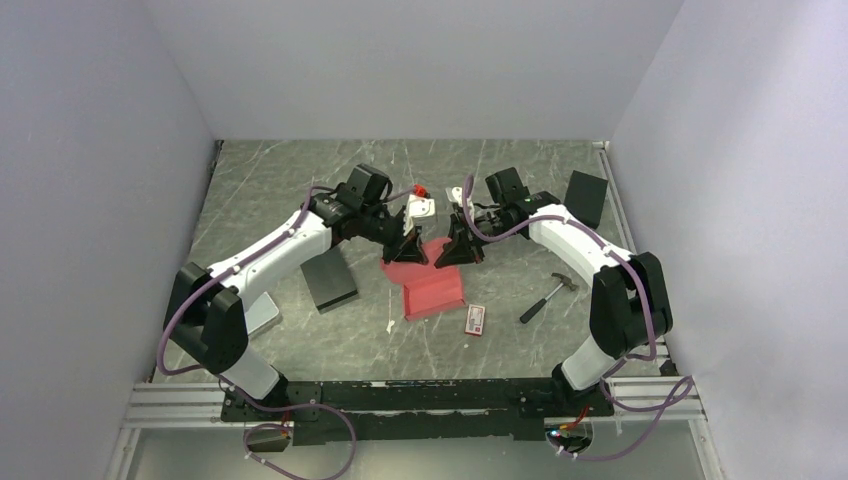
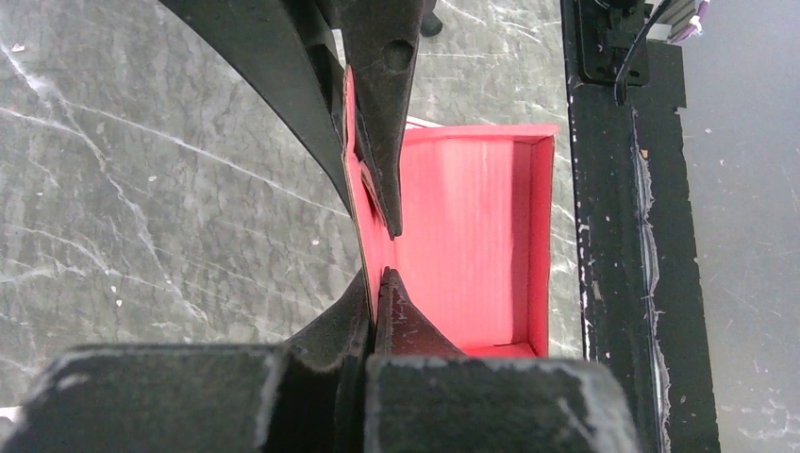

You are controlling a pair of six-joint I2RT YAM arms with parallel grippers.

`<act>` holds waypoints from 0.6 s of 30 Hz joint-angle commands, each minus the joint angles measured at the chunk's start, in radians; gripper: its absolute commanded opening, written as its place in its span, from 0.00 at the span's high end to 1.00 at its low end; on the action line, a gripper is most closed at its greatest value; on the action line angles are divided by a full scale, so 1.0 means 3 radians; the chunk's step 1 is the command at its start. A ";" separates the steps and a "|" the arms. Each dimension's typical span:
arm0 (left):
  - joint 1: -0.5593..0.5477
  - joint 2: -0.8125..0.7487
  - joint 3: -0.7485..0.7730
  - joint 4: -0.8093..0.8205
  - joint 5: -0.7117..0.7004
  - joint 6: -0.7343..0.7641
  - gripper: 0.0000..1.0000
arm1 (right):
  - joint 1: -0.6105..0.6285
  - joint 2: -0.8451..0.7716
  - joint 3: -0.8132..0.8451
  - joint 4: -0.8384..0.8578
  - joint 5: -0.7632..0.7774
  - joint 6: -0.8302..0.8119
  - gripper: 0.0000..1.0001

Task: Fold the paper box

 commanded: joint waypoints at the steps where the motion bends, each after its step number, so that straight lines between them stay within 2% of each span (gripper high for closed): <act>1: 0.0002 -0.0124 0.0075 0.0119 0.0217 -0.0082 1.00 | -0.0046 0.0001 0.0072 0.0043 -0.0034 0.0017 1.00; 3: 0.0034 -0.0147 0.0069 0.0195 0.0182 -0.0228 0.96 | -0.0069 -0.0002 0.0080 -0.0001 -0.0068 -0.0018 1.00; 5: 0.0129 -0.0236 -0.0008 0.0396 0.0216 -0.0495 0.79 | -0.0116 0.0015 0.0118 -0.0111 -0.0127 -0.0088 1.00; 6: 0.0208 -0.0327 -0.0078 0.0545 0.0273 -0.0641 0.70 | -0.0142 0.0022 0.0145 -0.0200 -0.0162 -0.0140 1.00; 9: 0.0491 -0.0809 -0.0520 0.1214 0.0391 -0.1148 0.26 | -0.0194 -0.0002 0.0162 -0.0295 -0.0214 -0.0201 1.00; 12: 0.0772 -0.1356 -0.1102 0.1885 0.0294 -0.1576 0.03 | -0.0212 -0.0032 0.0190 -0.0345 -0.0253 -0.0203 1.00; 16: 0.1001 -0.2009 -0.1848 0.2484 -0.0128 -0.2022 0.01 | -0.0249 -0.0030 0.0411 -0.0685 -0.0358 -0.0282 1.00; 18: 0.1070 -0.2235 -0.2165 0.2891 -0.0106 -0.2203 0.01 | -0.0291 -0.0002 0.0628 -0.1080 -0.0485 -0.0542 1.00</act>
